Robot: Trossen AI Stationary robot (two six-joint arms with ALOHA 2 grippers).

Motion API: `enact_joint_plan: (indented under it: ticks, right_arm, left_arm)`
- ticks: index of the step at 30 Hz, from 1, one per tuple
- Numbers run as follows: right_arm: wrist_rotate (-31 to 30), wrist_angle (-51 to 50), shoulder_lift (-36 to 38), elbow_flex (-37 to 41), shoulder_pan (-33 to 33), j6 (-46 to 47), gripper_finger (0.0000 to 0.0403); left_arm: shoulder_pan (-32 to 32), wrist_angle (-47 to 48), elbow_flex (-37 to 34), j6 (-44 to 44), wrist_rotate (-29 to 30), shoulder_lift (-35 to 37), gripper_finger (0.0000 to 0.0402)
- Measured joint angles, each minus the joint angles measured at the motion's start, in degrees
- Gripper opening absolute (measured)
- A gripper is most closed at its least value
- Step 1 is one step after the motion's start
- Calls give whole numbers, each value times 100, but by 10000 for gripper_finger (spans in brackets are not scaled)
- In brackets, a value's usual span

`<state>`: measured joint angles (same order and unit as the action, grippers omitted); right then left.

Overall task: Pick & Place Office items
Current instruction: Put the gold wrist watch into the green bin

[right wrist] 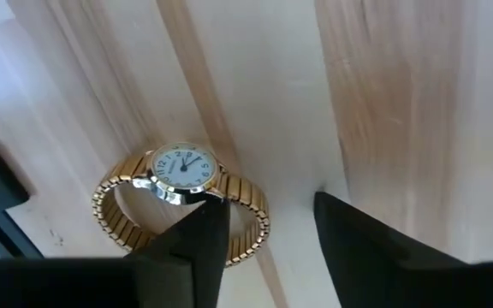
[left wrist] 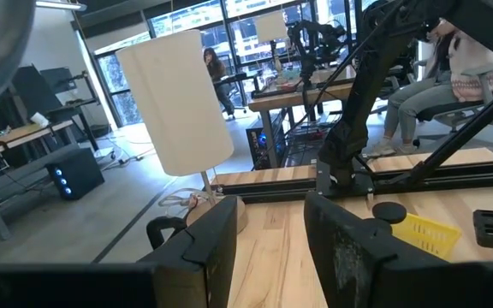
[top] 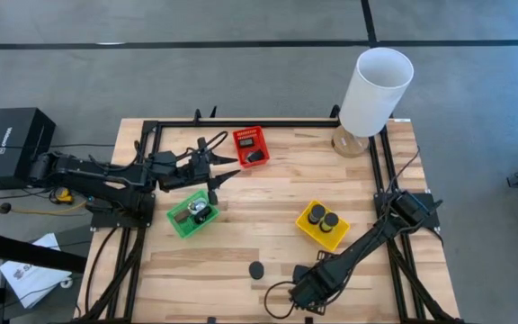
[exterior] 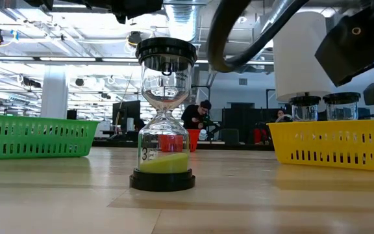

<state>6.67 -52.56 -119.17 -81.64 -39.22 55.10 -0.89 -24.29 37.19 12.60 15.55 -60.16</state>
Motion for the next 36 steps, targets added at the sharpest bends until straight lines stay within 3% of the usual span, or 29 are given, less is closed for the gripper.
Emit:
enact_joint_plan:
  ticks: [12, 15, 22, 25, 30, 36]
  right_arm:
    - [-32, 40, -12, -51, 164, -170, 20]
    - [-90, 50, -1, -114, 249, -332, 9]
    - [-1254, -1735, 199, -909, 456, -958, 6]
    - [-2133, -2529, 488, -1245, 513, -1172, 9]
    - [-3682, -2352, 1502, -1289, 509, -2212, 4]
    - [-4429, -1881, 2913, -742, 722, -3079, 6]
  left_arm:
    - [0, -11, 0, 0, -2, 0, 131]
    - [0, -13, 0, -2, -2, 0, 131]
    - [0, -15, 0, 0, 0, 0, 131]
    - [-1, -20, 0, 0, -2, 0, 131]
    - [-1, -21, -2, 0, -2, 0, 131]
    - [-2, -22, -4, 18, -2, 0, 131]
